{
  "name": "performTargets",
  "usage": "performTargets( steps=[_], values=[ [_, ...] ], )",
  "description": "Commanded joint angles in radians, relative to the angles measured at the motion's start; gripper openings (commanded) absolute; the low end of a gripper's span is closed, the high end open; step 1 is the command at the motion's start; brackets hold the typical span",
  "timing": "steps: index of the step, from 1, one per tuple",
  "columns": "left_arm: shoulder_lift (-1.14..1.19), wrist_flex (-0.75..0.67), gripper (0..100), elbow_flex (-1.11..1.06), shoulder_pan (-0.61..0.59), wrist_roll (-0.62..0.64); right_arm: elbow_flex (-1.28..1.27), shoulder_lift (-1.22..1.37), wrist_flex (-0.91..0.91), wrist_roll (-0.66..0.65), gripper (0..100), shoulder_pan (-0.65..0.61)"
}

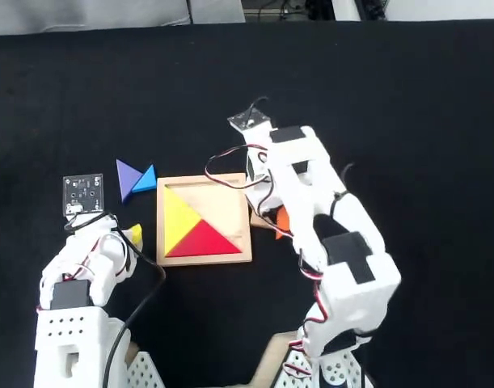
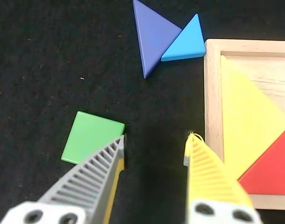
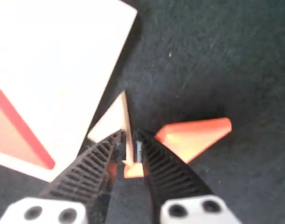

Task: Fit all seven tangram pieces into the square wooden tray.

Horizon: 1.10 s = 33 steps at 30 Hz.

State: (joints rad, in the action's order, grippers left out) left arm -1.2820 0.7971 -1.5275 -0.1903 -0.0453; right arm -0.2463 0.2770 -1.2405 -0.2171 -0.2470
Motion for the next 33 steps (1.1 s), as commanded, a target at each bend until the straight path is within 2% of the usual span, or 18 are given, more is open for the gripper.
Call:
performTargets(
  steps=[1,6,12,22,25,27,33],
  values=[
    [-0.012,-0.023,21,0.005,0.015,0.0,0.045,0.025,0.018,0.008,4.4,0.005],
    [-0.012,-0.023,21,0.005,0.012,0.0,0.044,0.048,-0.049,-0.003,4.4,0.075],
    [-0.012,-0.023,21,0.005,0.013,0.0,0.022,-0.065,-0.098,-0.098,4.3,0.184],
    [-0.012,-0.023,21,0.005,0.013,0.0,-0.222,-0.45,-0.086,-0.097,5.5,0.115],
    [-0.012,-0.023,21,0.005,0.015,0.0,-0.271,-0.435,-0.061,-0.091,13.7,0.115],
    [-0.012,-0.023,21,0.005,0.015,0.0,-0.278,-0.4,-0.032,-0.031,17.7,0.117],
    [-0.012,-0.023,21,0.005,0.013,0.0,-0.252,-0.277,0.066,0.014,18.3,0.114]
  ],
)
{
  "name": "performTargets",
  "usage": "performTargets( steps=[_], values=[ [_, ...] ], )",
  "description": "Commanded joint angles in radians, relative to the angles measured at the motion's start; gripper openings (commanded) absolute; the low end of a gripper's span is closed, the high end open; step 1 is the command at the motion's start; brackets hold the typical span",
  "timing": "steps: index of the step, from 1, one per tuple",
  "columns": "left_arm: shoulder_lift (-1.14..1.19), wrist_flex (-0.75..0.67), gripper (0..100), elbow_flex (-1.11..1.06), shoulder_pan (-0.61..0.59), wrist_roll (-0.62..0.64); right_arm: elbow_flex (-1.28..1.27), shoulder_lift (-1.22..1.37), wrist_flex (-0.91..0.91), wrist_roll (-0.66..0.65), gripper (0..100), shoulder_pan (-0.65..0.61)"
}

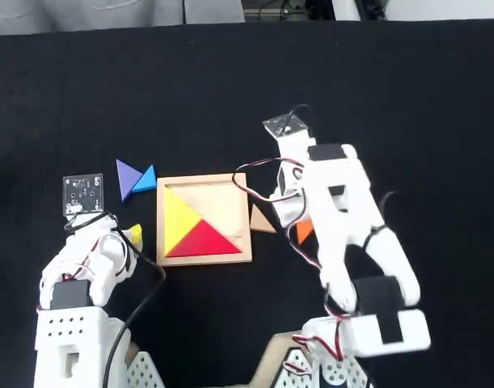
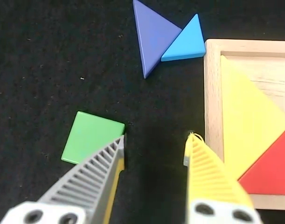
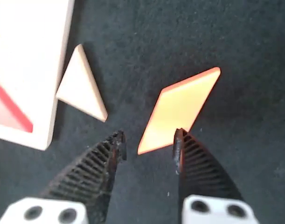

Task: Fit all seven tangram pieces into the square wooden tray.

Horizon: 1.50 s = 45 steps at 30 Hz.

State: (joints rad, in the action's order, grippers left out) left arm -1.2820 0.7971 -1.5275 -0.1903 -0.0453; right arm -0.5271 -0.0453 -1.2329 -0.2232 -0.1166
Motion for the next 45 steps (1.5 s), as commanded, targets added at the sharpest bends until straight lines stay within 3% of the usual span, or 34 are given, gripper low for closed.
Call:
performTargets(
  steps=[1,12,30,45],
  values=[
    [-0.012,-0.023,21,0.005,0.013,0.0,0.045,0.064,0.055,0.02,18.4,-0.017],
    [-0.012,-0.023,21,0.005,0.015,0.0,0.143,0.236,0.055,0.021,18.4,-0.015],
    [-0.012,-0.023,21,0.005,0.013,0.0,0.143,0.237,0.058,-0.034,18.4,0.072],
    [-0.012,-0.023,21,0.005,0.013,0.0,0.145,0.232,0.063,-0.035,18.1,0.072]
  ],
)
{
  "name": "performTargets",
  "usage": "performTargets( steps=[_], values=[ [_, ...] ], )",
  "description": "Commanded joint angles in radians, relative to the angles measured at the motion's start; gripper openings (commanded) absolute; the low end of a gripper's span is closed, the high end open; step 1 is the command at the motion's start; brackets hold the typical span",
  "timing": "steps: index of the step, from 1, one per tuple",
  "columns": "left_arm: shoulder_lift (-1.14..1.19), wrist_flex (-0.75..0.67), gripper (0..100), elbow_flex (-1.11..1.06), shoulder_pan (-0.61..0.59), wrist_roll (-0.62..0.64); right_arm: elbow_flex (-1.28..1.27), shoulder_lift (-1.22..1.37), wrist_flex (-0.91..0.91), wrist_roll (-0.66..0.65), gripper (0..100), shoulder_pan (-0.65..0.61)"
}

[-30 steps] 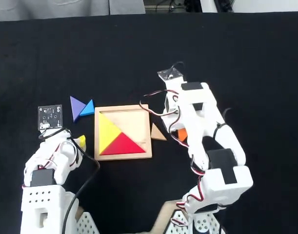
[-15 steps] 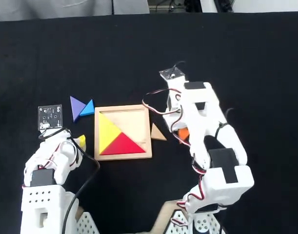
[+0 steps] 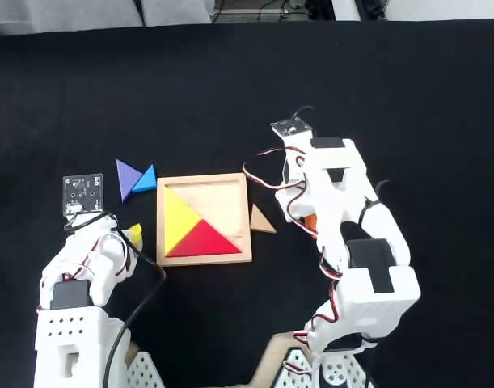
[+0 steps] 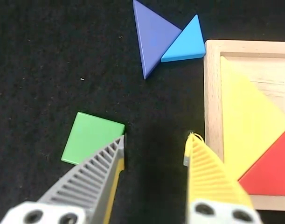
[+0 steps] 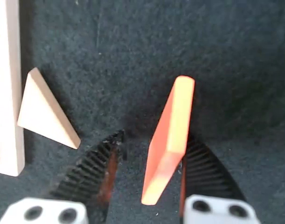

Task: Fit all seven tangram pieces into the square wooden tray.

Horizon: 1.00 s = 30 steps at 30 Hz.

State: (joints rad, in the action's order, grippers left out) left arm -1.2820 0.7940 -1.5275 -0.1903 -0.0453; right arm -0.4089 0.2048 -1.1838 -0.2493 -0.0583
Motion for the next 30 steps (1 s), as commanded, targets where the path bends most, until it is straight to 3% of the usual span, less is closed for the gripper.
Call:
performTargets(
  steps=[1,11,30],
  values=[
    [-0.012,-0.02,21,0.005,0.013,0.0,0.028,-0.021,0.012,-0.009,18.1,0.018],
    [-0.012,-0.02,21,0.005,0.015,0.0,0.101,-0.021,-0.046,-0.061,18.2,0.144],
    [-0.012,-0.034,21,0.002,0.012,0.0,0.061,-0.01,0.031,0.012,18.1,0.075]
  ],
)
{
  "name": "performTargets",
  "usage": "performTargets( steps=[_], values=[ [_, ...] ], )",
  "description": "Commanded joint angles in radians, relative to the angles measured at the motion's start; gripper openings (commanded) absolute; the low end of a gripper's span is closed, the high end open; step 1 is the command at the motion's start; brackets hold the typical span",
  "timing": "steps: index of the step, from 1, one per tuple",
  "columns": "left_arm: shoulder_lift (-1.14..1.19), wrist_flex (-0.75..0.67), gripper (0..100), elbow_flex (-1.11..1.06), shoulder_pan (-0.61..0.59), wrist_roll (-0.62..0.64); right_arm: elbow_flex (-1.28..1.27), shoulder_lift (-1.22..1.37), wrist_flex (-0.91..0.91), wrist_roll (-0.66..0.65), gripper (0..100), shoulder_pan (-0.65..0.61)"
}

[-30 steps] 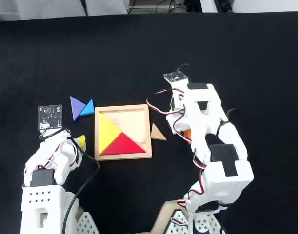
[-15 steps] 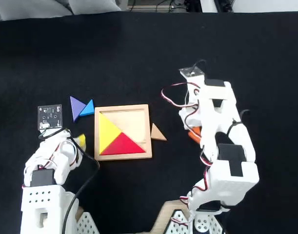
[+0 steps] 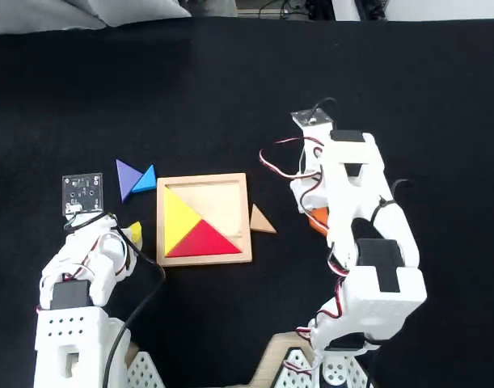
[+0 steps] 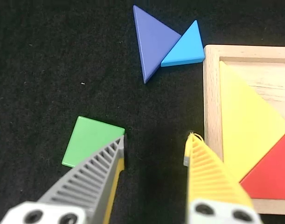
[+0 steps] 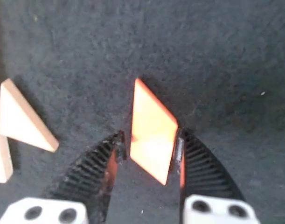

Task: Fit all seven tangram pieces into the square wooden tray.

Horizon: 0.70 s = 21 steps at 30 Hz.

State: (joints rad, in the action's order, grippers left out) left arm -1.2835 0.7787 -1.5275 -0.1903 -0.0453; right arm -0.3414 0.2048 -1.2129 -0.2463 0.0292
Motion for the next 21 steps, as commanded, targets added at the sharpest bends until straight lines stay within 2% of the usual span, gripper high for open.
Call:
performTargets(
  steps=[1,10,16,21],
  values=[
    [-0.011,-0.018,21,0.002,0.012,0.0,-0.022,-0.01,0.078,0.009,18.1,-0.012],
    [-0.011,-0.018,21,0.002,0.012,0.0,-0.059,-0.01,0.121,0.006,17.9,-0.012],
    [-0.011,-0.018,21,0.002,0.012,0.0,-0.059,-0.013,0.118,0.003,5.3,-0.017],
    [-0.011,-0.018,21,0.002,0.013,0.0,0.036,-0.021,-0.015,-0.017,5.7,-0.063]
  ],
)
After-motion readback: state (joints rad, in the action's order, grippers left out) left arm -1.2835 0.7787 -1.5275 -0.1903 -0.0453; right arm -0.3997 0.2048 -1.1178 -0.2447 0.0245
